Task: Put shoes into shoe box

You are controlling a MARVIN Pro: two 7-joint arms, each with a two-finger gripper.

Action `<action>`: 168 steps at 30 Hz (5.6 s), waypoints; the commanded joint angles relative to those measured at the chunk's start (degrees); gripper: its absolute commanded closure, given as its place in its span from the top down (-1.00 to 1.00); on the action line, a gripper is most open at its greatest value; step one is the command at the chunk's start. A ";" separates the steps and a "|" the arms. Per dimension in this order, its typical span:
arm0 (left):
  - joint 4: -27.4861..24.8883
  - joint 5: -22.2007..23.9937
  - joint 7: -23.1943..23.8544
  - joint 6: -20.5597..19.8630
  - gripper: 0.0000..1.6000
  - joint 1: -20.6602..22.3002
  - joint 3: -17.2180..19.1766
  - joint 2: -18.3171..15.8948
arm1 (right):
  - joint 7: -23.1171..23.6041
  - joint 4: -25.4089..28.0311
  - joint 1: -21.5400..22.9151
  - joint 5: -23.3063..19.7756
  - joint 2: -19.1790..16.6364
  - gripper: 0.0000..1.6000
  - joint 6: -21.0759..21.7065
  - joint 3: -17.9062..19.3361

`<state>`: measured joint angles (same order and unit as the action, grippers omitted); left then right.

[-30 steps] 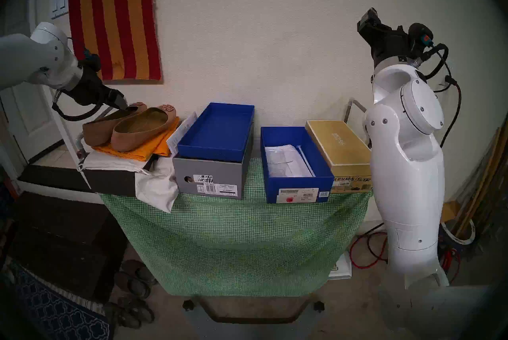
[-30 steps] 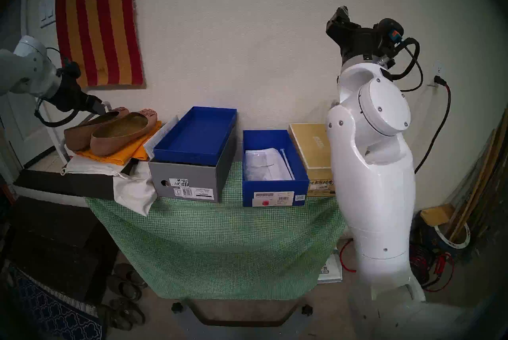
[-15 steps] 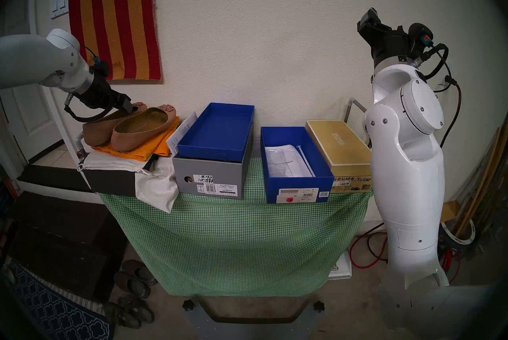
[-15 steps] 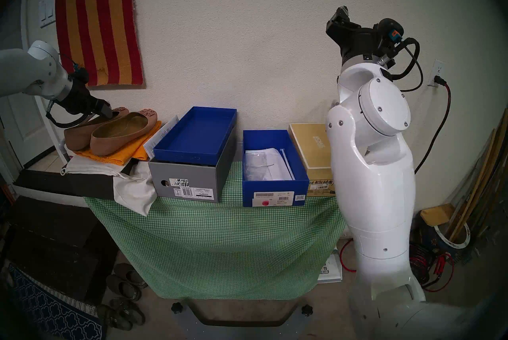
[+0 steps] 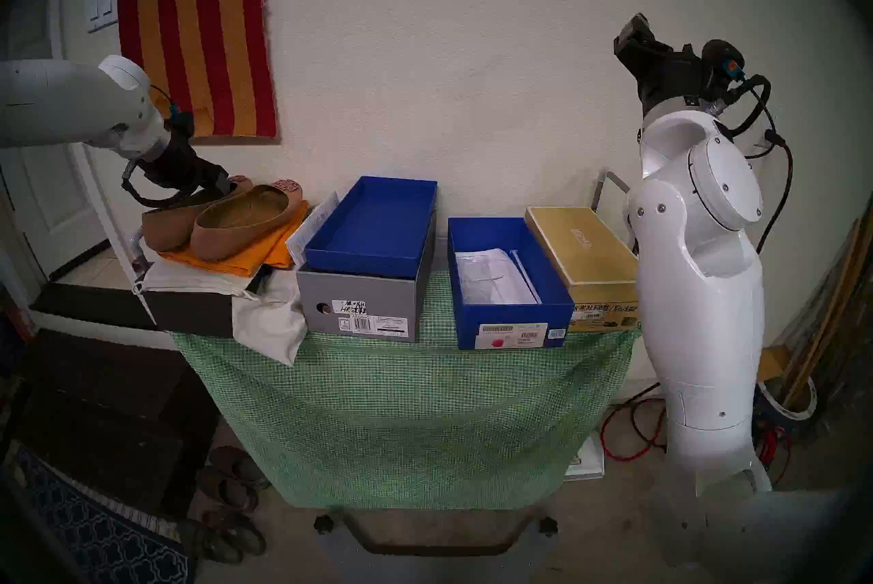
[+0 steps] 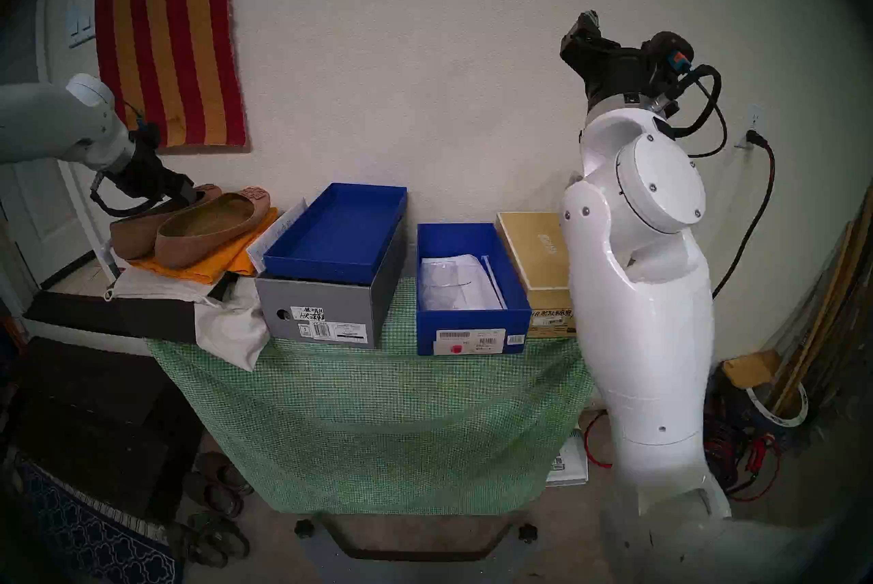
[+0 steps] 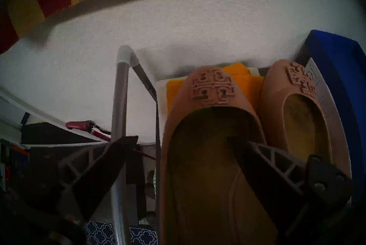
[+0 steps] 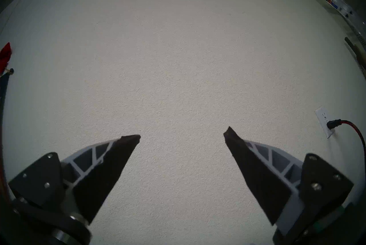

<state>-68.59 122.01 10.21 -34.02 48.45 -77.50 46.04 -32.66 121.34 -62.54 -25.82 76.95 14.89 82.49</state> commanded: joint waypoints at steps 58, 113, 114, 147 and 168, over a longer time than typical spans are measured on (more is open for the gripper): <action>-19.95 0.39 -16.06 7.74 -1.00 22.69 9.17 -15.69 | -0.03 -0.01 -0.03 -0.03 -0.01 1.00 -0.01 0.04; -45.54 12.59 -50.89 41.17 -1.00 21.27 26.93 -4.57 | 1.54 0.56 -0.25 -2.95 0.07 1.00 1.49 0.28; -45.38 12.66 -50.81 41.36 -1.00 20.92 27.05 -4.33 | 2.04 0.93 -0.57 -3.45 -0.13 1.00 1.95 0.07; -44.61 16.06 -50.91 45.05 -1.00 17.02 30.96 1.15 | 6.93 3.29 2.60 -16.51 7.18 1.00 7.87 -10.47; -46.50 18.54 -51.56 47.52 -1.00 15.89 35.25 4.45 | 4.81 0.17 3.23 -16.54 9.73 1.00 4.39 -14.70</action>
<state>-115.41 140.81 -41.28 12.84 64.27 -42.93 49.66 -27.99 121.08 -59.53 -42.58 85.97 19.98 68.65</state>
